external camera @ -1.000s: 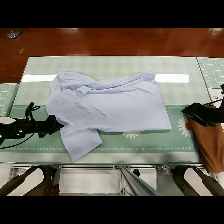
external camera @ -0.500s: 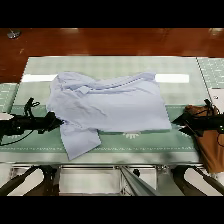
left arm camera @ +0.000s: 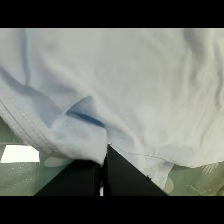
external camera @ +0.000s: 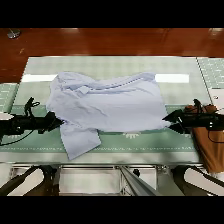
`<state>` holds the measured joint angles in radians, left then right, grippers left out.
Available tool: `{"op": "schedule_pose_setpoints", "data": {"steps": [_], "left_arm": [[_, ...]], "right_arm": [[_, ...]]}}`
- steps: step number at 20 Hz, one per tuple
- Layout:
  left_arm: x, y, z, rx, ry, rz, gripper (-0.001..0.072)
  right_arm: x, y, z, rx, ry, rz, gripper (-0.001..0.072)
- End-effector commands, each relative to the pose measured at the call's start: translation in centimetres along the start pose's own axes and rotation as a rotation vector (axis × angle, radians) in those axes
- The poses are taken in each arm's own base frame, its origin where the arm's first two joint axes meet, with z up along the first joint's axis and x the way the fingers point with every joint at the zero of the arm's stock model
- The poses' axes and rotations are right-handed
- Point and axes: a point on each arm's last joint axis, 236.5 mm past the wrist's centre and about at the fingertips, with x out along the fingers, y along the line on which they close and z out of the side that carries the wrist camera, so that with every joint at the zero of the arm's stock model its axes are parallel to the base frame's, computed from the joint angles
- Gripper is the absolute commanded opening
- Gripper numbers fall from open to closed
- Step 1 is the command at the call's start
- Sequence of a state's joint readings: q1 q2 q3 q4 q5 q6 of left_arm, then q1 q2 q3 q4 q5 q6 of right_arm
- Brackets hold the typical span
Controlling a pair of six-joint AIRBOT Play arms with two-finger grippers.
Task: Fold the shirts.
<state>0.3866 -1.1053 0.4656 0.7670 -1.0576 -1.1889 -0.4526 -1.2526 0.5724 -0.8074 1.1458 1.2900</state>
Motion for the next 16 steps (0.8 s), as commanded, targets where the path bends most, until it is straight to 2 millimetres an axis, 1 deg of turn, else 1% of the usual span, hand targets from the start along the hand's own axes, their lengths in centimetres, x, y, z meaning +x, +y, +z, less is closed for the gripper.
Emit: {"op": "schedule_pose_setpoints", "data": {"steps": [1, 2, 3, 4, 5, 6, 7, 8, 9, 10, 11, 12, 13, 14, 15, 16], "left_arm": [[0.0, 0.0, 0.0, 0.000, 0.002, -0.001, 0.0042], [0.0, -0.1, -0.1, 0.000, 0.005, -0.002, 0.0042], [0.0, -0.1, -0.2, 0.001, 0.008, -0.004, 0.0042], [0.0, -0.2, -0.1, 0.002, 0.007, -0.004, 0.0042], [-0.3, -0.5, 0.2, 0.010, 0.006, -0.010, 0.0042], [-1.0, -1.5, 0.9, 0.030, -0.003, -0.026, 0.0041], [-2.2, -3.4, 2.3, 0.057, -0.034, -0.064, 0.0041], [-4.1, -6.3, 4.3, 0.095, -0.095, -0.124, 0.0041], [-7.3, -10.5, 7.1, 0.153, -0.200, -0.210, 0.0041], [-11.6, -15.6, 9.6, 0.242, -0.327, -0.305, 0.0041], [-16.2, -19.7, 11.4, 0.343, -0.447, -0.348, 0.0040], [-21.3, -23.7, 12.4, 0.462, -0.573, -0.355, 0.0040], [-26.4, -27.5, 12.6, 0.570, -0.689, -0.366, 0.0040], [-30.7, -30.7, 12.0, 0.647, -0.779, -0.380, 0.0040], [-34.7, -33.6, 10.9, 0.717, -0.866, -0.381, 0.0040], [-37.9, -35.5, 9.6, 0.773, -0.938, -0.365, 0.0040]], "right_arm": [[2.0, 1.7, 1.0, -0.049, -0.018, -0.005, 0.0564], [2.3, 2.2, 1.0, -0.074, -0.002, -0.010, 0.0366], [2.5, 3.0, 1.1, -0.121, 0.010, -0.009, 0.0059], [2.5, 4.0, 1.2, -0.167, 0.015, -0.009, 0.0020], [1.8, 5.1, 1.5, -0.217, 0.022, -0.010, 0.0020], [0.7, 6.7, 2.2, -0.262, 0.020, -0.001, 0.0020], [-1.1, 9.2, 3.2, -0.319, 0.008, 0.027, 0.0019], [-3.7, 12.2, 4.5, -0.389, -0.034, 0.049, 0.0019], [-6.6, 15.6, 5.9, -0.453, -0.096, 0.074, 0.0019], [-10.5, 19.8, 7.3, -0.539, -0.194, 0.101, 0.0020], [-14.7, 23.8, 7.9, -0.645, -0.297, 0.117, 0.0019], [-19.7, 27.9, 7.9, -0.752, -0.417, 0.129, 0.0019], [-24.3, 31.3, 7.4, -0.826, -0.542, 0.128, 0.0019], [-29.0, 34.1, 6.5, -0.876, -0.671, 0.122, 0.0019], [-32.7, 36.4, 4.7, -0.918, -0.764, 0.139, 0.0019], [-35.6, 38.2, 2.3, -0.970, -0.834, 0.157, 0.0019]]}}
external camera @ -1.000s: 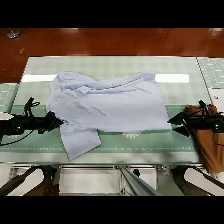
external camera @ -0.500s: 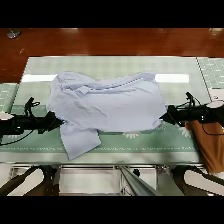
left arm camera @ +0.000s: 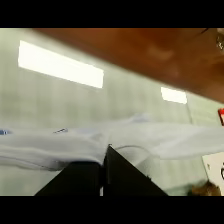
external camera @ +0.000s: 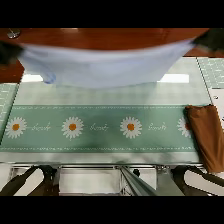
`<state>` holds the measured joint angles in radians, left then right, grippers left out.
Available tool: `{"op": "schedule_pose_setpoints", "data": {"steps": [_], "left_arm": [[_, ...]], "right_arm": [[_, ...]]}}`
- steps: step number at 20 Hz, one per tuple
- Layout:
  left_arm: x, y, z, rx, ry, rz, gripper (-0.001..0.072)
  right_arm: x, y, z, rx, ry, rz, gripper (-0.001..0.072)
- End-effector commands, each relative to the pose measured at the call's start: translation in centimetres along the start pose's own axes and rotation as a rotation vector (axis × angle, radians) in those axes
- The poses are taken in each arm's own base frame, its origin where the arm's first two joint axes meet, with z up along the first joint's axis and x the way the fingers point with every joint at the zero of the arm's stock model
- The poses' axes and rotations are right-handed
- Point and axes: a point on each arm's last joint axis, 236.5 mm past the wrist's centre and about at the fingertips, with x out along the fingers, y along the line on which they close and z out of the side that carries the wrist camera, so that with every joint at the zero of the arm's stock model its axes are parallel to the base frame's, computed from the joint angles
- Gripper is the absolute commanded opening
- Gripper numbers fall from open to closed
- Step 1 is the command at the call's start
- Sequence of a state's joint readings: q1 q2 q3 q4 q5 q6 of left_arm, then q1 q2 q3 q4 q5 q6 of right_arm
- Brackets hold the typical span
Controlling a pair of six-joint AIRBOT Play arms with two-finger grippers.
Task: Fold the shirts.
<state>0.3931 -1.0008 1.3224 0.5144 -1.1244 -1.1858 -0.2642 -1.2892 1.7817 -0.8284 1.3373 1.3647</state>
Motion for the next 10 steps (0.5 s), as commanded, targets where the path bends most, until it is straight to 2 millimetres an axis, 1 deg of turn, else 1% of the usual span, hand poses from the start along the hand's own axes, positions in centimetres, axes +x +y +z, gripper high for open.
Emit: {"op": "schedule_pose_setpoints", "data": {"steps": [1, 2, 3, 5, 7, 8, 10], "left_arm": [[-8.1, -11.7, 10.1, 0.292, -0.277, -0.014, 0.0040], [-10.4, -13.3, 11.1, 0.374, -0.320, 0.050, 0.0040], [-12.7, -14.1, 11.6, 0.438, -0.351, 0.130, 0.0040], [-17.7, -15.7, 11.8, 0.538, -0.417, 0.295, 0.0040], [-21.9, -17.2, 11.2, 0.606, -0.488, 0.410, 0.0040], [-23.7, -18.2, 10.6, 0.625, -0.525, 0.445, 0.0040], [-26.3, -19.9, 8.9, 0.669, -0.554, 0.478, 0.0040]], "right_arm": [[-11.3, 9.2, 7.3, -0.210, -0.293, -0.024, 0.0019], [-13.8, 11.1, 7.3, -0.247, -0.349, -0.030, 0.0020], [-15.9, 12.4, 7.0, -0.281, -0.387, -0.054, 0.0020], [-20.6, 14.7, 5.6, -0.347, -0.463, -0.124, 0.0019], [-24.4, 17.2, 3.6, -0.401, -0.521, -0.161, 0.0019], [-25.9, 18.2, 2.6, -0.423, -0.542, -0.174, 0.0019], [-28.3, 19.5, 0.4, -0.456, -0.560, -0.212, 0.0020]]}}
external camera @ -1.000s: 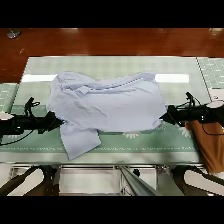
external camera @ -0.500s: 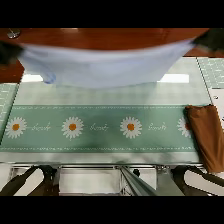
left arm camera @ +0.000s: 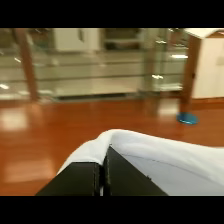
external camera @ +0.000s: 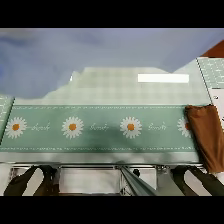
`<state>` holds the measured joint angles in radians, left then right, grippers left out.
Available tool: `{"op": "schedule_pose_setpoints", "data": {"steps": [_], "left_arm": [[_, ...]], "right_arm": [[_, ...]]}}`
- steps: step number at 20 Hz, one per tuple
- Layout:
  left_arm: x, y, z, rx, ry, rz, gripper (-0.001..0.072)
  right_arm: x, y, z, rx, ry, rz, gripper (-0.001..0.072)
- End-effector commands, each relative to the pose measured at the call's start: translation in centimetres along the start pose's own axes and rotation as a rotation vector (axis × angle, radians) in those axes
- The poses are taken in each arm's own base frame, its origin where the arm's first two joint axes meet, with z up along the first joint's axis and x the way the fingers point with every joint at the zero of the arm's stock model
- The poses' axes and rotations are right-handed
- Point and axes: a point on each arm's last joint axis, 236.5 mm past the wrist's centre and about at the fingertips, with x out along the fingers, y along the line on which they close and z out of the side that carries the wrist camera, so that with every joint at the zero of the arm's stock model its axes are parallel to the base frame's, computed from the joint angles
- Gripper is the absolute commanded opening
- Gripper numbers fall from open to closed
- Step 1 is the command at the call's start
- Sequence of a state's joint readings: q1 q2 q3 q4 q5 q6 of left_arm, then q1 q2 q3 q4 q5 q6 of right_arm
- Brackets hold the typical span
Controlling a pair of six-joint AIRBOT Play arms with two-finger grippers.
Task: Fold the shirts.
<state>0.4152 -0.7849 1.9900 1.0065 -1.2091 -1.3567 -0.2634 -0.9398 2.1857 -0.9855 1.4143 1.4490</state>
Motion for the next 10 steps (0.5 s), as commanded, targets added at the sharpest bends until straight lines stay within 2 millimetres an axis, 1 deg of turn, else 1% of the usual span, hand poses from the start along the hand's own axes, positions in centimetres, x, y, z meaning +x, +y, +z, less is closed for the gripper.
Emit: {"op": "schedule_pose_setpoints", "data": {"steps": [1, 3, 5, 6, 7, 8, 10], "left_arm": [[-6.9, -0.2, 1.9, 0.106, -0.060, 0.138, 0.0040], [-9.0, -0.8, 1.3, 0.104, -0.054, 0.108, 0.0040], [-9.9, 0.2, 0.4, 0.115, -0.034, 0.128, 0.0040], [-10.0, 0.8, -0.2, 0.103, -0.016, 0.146, 0.0040], [-9.5, 1.2, -1.3, 0.092, 0.020, 0.147, 0.0040], [-8.5, 1.3, -2.7, 0.074, 0.067, 0.133, 0.0040], [-5.3, 1.6, -7.3, 0.039, 0.202, 0.110, 0.0040]], "right_arm": [[-6.6, 2.1, 0.0, -0.083, -0.041, -0.091, 0.0019], [-8.5, 2.0, -1.6, -0.098, 0.008, -0.142, 0.0020], [-9.4, 1.8, -2.8, -0.088, 0.050, -0.172, 0.0020], [-9.4, 1.8, -3.2, -0.075, 0.062, -0.170, 0.0020], [-8.9, 2.0, -4.0, -0.061, 0.089, -0.149, 0.0020], [-8.1, 2.2, -5.1, -0.043, 0.130, -0.121, 0.0020], [-5.2, 1.7, -8.5, 0.035, 0.247, -0.055, 0.0020]]}}
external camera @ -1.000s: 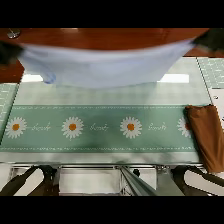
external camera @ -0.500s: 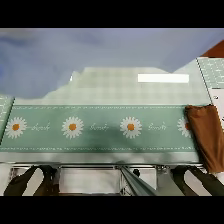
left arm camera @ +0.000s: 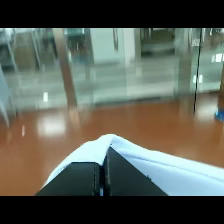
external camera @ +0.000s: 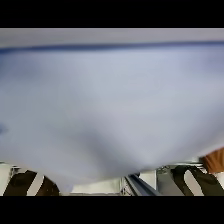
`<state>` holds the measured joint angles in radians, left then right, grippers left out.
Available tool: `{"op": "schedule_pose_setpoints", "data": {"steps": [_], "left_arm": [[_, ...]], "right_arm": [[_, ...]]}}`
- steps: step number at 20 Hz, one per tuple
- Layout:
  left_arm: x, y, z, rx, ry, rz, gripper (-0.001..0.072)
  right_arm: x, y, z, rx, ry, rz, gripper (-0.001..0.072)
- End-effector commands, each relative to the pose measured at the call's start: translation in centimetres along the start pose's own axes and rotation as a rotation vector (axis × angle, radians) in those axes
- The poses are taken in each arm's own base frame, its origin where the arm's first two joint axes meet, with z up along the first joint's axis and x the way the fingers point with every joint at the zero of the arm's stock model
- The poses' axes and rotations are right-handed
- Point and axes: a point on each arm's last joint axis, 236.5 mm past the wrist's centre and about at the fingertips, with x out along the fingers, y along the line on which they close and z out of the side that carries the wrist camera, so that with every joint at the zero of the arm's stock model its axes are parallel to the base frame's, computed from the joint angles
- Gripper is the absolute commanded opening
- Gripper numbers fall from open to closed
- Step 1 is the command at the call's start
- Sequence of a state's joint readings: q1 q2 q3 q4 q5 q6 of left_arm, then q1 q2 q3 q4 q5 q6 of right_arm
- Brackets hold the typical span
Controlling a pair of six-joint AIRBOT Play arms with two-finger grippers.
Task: Fold the shirts.
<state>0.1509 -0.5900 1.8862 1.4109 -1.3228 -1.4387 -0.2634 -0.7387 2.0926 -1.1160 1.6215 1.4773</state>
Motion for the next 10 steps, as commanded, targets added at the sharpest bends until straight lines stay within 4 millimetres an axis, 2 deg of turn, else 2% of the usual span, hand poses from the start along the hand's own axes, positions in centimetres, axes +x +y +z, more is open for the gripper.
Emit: {"op": "schedule_pose_setpoints", "data": {"steps": [1, 5, 7, 9, 10], "left_arm": [[4.7, 0.5, -7.2, -0.041, 0.212, -0.003, 0.0040], [13.7, -0.3, -19.6, -0.154, 0.470, -0.035, 0.0040], [17.9, -1.4, -25.1, -0.228, 0.529, -0.068, 0.0040], [21.7, -2.1, -30.6, -0.297, 0.609, -0.079, 0.0040], [23.5, -2.2, -32.8, -0.327, 0.643, -0.076, 0.0040]], "right_arm": [[4.5, 0.3, -5.2, 0.096, 0.188, 0.106, 0.0020], [14.3, -2.4, -13.7, 0.272, 0.373, 0.162, 0.0019], [19.2, -3.7, -18.5, 0.350, 0.432, 0.184, 0.0020], [23.8, -6.0, -23.4, 0.428, 0.507, 0.150, 0.0019], [25.9, -6.9, -25.2, 0.461, 0.541, 0.141, 0.0020]]}}
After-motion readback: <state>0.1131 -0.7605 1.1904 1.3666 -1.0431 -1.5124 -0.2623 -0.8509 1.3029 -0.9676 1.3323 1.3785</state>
